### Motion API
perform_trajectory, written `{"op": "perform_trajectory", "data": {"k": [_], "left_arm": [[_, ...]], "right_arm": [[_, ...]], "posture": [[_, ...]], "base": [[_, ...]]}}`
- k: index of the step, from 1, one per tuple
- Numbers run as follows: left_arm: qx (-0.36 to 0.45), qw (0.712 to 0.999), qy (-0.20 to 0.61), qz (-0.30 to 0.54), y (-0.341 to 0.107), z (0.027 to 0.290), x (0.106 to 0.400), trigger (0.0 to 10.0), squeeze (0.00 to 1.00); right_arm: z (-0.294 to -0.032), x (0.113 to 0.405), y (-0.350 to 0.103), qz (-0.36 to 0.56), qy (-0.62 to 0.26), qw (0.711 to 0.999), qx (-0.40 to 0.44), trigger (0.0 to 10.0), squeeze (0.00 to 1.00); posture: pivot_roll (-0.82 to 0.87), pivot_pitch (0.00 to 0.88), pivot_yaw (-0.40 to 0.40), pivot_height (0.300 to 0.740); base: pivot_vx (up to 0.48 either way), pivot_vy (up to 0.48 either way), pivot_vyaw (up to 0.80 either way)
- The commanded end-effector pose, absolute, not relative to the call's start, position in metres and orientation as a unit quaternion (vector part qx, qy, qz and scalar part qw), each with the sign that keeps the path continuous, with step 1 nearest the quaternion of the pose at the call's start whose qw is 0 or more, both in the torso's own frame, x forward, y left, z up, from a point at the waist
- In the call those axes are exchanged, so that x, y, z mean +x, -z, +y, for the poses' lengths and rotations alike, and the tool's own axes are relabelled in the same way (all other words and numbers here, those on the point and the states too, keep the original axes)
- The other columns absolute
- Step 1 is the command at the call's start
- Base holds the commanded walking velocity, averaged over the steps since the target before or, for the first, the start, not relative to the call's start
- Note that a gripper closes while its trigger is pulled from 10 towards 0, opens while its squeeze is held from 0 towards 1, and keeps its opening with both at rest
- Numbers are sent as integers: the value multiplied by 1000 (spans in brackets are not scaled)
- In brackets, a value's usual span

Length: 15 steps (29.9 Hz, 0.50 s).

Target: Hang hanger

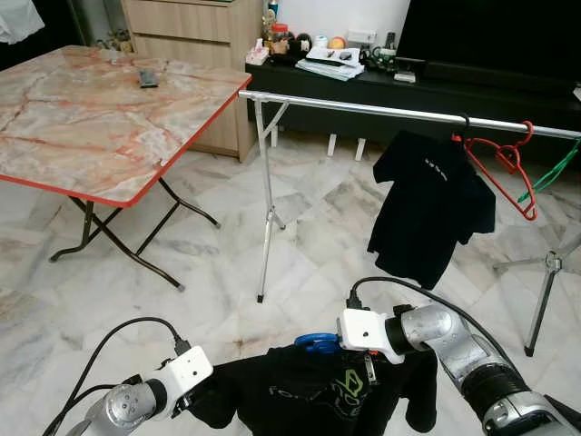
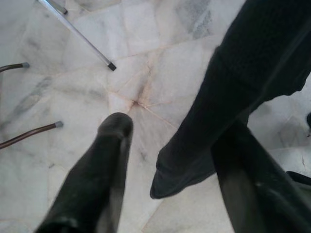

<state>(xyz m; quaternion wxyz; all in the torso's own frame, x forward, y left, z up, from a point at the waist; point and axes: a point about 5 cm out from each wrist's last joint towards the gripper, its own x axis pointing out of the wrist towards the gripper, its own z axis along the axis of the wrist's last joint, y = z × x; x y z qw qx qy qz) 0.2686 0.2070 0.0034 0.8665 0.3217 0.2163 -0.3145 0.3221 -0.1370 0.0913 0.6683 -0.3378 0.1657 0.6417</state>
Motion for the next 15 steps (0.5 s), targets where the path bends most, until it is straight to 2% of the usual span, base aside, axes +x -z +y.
{"op": "perform_trajectory", "data": {"k": [1,15], "left_arm": [[315,871,307,220,-3,208,270,0,0],[300,879,301,217,-4,205,271,0,0]], "right_arm": [[-136,327,-102,144,-637,677,-340,10000,0],[-136,327,-100,148,-631,680,-344,10000,0]], "posture": [[100,54,-61,740],[104,61,-64,740]], "base": [[0,0,0],[0,0,0]]}}
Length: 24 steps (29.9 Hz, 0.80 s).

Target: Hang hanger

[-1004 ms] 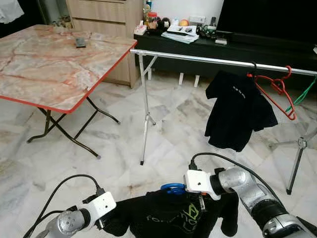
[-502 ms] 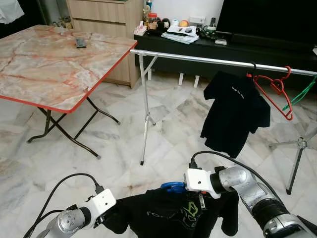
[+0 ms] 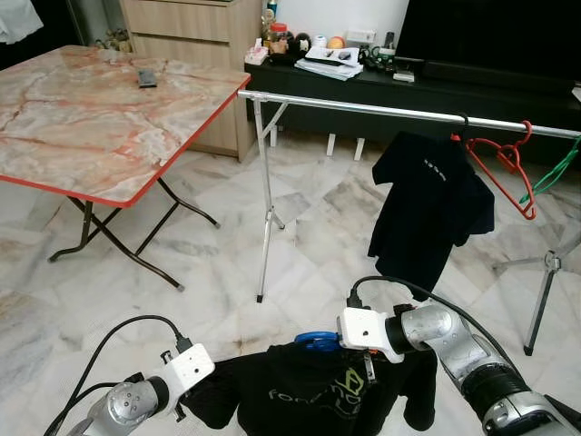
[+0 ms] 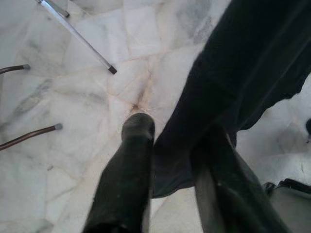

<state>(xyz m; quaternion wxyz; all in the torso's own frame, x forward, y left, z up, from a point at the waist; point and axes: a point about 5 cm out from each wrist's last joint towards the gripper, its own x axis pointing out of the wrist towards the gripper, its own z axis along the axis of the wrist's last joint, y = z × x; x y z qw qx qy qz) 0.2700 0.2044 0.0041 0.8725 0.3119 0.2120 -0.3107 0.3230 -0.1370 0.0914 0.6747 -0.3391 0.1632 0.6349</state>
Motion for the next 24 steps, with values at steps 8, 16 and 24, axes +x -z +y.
{"op": "perform_trajectory", "data": {"k": [8,16,24], "left_arm": [[303,878,297,223,-2,206,269,0,0],[331,883,185,276,4,233,270,0,0],[312,891,76,321,8,258,264,0,0]], "right_arm": [[-135,326,-98,149,-630,681,-342,10000,0],[-140,328,-96,162,-619,679,-359,10000,0],[-157,338,-97,188,-560,691,-416,10000,0]], "posture": [[104,64,-63,740],[105,64,-63,740],[104,66,-64,740]], "base": [[0,0,0],[0,0,0],[0,0,0]]}}
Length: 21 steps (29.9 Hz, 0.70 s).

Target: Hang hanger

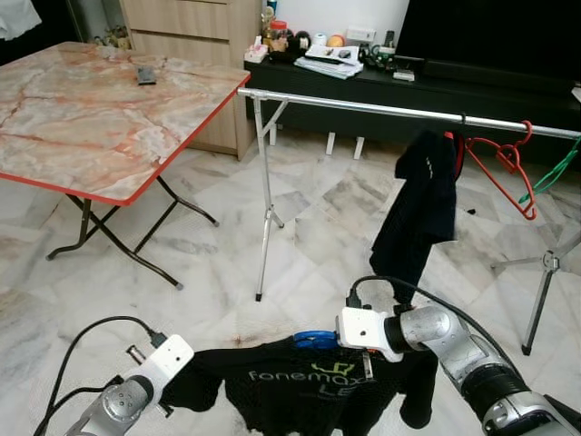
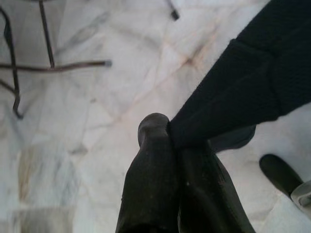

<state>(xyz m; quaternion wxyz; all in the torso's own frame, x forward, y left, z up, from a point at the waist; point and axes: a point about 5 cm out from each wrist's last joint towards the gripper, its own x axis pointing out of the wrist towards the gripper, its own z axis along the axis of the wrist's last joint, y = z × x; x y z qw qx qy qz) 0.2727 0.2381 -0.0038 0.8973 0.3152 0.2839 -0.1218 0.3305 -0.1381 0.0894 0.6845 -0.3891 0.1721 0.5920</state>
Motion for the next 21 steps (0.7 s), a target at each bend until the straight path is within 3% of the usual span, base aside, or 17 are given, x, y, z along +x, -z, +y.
{"op": "perform_trajectory", "data": {"k": [1,5,6,7,8,10,11,13,21], "left_arm": [[312,890,75,325,9,259,263,0,0],[305,881,94,349,17,255,257,0,0],[305,881,94,349,17,255,257,0,0],[302,877,104,359,20,253,254,0,0],[302,877,104,359,20,253,254,0,0],[296,873,115,369,24,249,251,0,0],[296,873,115,369,24,249,251,0,0],[287,869,143,377,27,242,248,0,0],[281,862,188,377,28,233,249,0,0]], "right_arm": [[-159,340,-98,190,-546,700,-419,10000,0],[-167,355,-105,192,-459,745,-444,10000,0],[-167,355,-105,192,-459,745,-444,10000,0],[-172,365,-111,189,-391,784,-443,10000,0],[-172,365,-111,189,-391,784,-443,10000,0],[-179,374,-118,182,-322,826,-426,10000,0],[-179,374,-118,182,-322,826,-426,10000,0],[-183,379,-125,168,-272,863,-390,10000,0],[-186,388,-139,129,-187,926,-302,10000,0]], "posture": [[104,66,-65,740],[104,65,-65,740],[104,65,-65,740],[104,66,-66,740],[104,66,-66,740],[104,66,-66,740],[104,66,-66,740],[104,66,-66,740],[103,68,-64,740]], "base": [[0,0,0],[0,0,0],[0,0,0],[0,0,0],[0,0,0],[0,0,0],[0,0,0],[0,0,0],[0,0,0]]}}
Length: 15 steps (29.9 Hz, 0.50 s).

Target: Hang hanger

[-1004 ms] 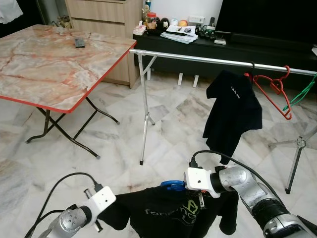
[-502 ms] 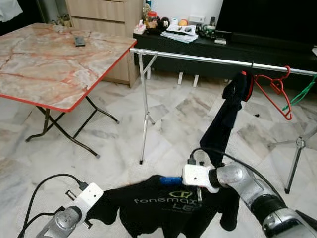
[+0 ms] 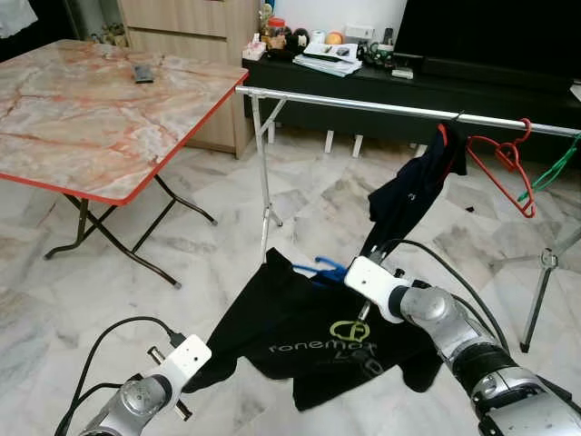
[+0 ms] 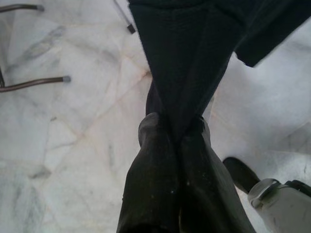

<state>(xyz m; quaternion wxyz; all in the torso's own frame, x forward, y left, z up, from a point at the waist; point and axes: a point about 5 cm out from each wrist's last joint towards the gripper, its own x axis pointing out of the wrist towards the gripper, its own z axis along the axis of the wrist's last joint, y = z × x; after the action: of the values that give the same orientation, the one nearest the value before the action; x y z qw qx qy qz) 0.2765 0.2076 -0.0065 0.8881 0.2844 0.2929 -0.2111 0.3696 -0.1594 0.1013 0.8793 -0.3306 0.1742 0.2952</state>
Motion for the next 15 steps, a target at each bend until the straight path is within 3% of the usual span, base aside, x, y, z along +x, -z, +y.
{"op": "perform_trajectory", "data": {"k": [1,6,9,15], "left_arm": [[281,862,190,378,28,233,249,0,0],[273,856,227,377,27,227,249,0,0],[271,857,235,371,24,226,252,0,0],[269,861,237,360,21,225,254,0,0]], "right_arm": [[-187,389,-140,126,-178,930,-297,10000,0],[-197,394,-150,104,-100,949,-279,10000,0],[-203,396,-155,87,-32,971,-221,10000,0],[-192,393,-141,113,-37,981,-154,10000,0]], "posture": [[103,68,-64,740],[102,67,-63,740],[106,70,-64,740],[101,71,-63,740]], "base": [[0,0,0],[0,0,0],[0,0,0],[0,0,0]]}}
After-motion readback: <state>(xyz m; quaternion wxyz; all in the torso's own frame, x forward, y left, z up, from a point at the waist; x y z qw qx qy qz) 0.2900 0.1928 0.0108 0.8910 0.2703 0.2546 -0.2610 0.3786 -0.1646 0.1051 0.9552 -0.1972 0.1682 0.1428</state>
